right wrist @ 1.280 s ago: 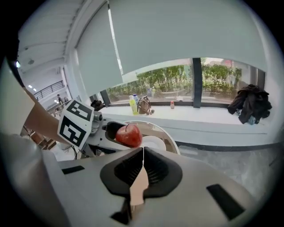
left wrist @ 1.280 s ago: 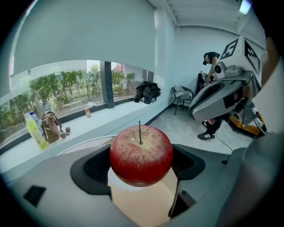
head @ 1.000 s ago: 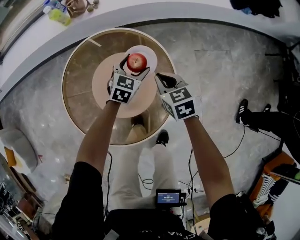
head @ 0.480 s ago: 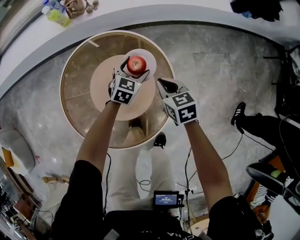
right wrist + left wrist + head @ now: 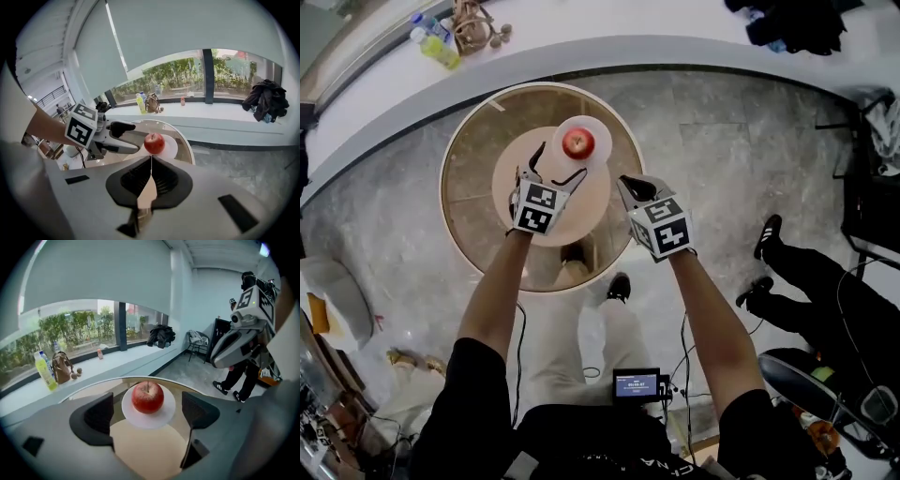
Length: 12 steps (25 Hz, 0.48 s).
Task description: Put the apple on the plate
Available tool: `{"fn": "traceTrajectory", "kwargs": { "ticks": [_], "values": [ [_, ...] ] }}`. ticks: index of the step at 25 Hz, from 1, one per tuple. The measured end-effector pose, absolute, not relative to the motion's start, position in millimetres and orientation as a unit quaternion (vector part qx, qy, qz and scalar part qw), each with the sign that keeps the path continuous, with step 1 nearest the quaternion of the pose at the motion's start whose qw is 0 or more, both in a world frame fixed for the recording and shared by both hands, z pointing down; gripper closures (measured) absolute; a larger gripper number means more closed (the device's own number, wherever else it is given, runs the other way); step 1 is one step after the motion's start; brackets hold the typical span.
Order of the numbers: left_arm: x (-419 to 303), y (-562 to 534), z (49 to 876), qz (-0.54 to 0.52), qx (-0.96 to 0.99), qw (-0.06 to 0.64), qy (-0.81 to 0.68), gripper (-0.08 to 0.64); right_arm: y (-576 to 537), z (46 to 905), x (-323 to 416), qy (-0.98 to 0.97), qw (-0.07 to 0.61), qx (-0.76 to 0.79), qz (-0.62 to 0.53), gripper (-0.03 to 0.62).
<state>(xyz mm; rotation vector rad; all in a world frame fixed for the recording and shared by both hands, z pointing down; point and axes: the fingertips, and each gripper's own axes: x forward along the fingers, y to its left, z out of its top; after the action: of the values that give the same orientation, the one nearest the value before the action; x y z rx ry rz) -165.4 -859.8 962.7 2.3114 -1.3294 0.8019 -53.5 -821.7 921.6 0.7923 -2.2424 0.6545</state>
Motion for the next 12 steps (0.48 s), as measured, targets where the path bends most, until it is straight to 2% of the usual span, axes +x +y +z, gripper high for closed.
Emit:
{"fn": "traceTrajectory", "kwargs": {
  "ticks": [6, 7, 9, 12],
  "values": [
    [-155.6, -764.1, 800.5, 0.297, 0.819, 0.203, -0.446, 0.147, -763.7, 778.0, -46.6, -0.863, 0.351, 0.284, 0.226, 0.56],
    [-154.1, -755.8, 767.1, 0.296, 0.819, 0.194, -0.452, 0.189, -756.6, 750.2, -46.4, -0.867, 0.351, 0.281, 0.215, 0.56],
    [-147.9, -733.2, 708.0, 0.289, 0.814, 0.177, -0.471, 0.49, -734.3, 701.2, -37.0, -0.871, 0.355, 0.277, 0.196, 0.56],
    [-127.7, -700.9, 645.2, 0.273, 0.821, 0.181, -0.468, 0.535, -707.7, 642.1, -19.5, -0.878, 0.346, 0.283, 0.172, 0.56]
  ]
}}
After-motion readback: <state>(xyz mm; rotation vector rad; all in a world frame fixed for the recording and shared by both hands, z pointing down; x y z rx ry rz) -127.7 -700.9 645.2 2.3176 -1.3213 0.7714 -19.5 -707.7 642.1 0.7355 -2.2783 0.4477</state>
